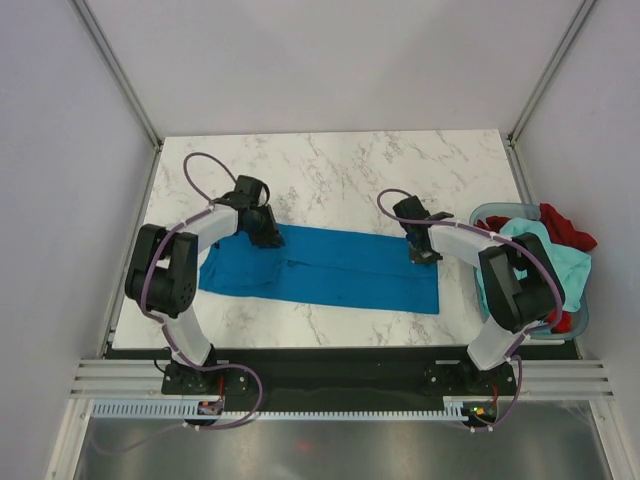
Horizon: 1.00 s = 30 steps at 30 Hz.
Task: Fold and stack the t-shirts
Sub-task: Fold the tshirt
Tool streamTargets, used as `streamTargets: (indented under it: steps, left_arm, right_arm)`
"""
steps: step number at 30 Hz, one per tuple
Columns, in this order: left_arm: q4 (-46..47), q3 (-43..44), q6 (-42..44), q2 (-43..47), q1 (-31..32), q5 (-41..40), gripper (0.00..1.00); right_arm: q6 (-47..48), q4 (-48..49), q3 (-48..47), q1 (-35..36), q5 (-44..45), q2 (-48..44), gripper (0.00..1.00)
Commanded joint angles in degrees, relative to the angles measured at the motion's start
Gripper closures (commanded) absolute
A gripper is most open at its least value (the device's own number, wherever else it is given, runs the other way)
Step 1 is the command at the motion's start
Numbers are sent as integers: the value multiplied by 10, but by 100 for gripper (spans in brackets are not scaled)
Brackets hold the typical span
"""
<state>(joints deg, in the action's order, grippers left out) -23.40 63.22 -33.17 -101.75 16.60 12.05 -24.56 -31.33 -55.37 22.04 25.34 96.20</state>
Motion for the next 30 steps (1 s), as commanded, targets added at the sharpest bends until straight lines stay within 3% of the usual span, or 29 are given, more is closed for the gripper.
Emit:
streamTargets:
  steps: [1,9,19,23,30]
  left_arm:
    - [2,8,-24,-20,-32,-54,72]
    - [0,15,-23,-30,-69,-38,72]
    - [-9,43,-15,67,-82,68,64]
    - [-14,17,-13,71,-99,59,64]
    - [-16,-27,-10,71,-164,3,64]
  right_arm:
    - [-22,31,5,-7,73,25,86]
    - [-31,25,-27,-29,81,53,84]
    - [-28,3,-67,-28,23,-14,79]
    - [-36,8,-47,-27,-15,-24,79]
    - [-21,28,-17,-36,29,-7,82]
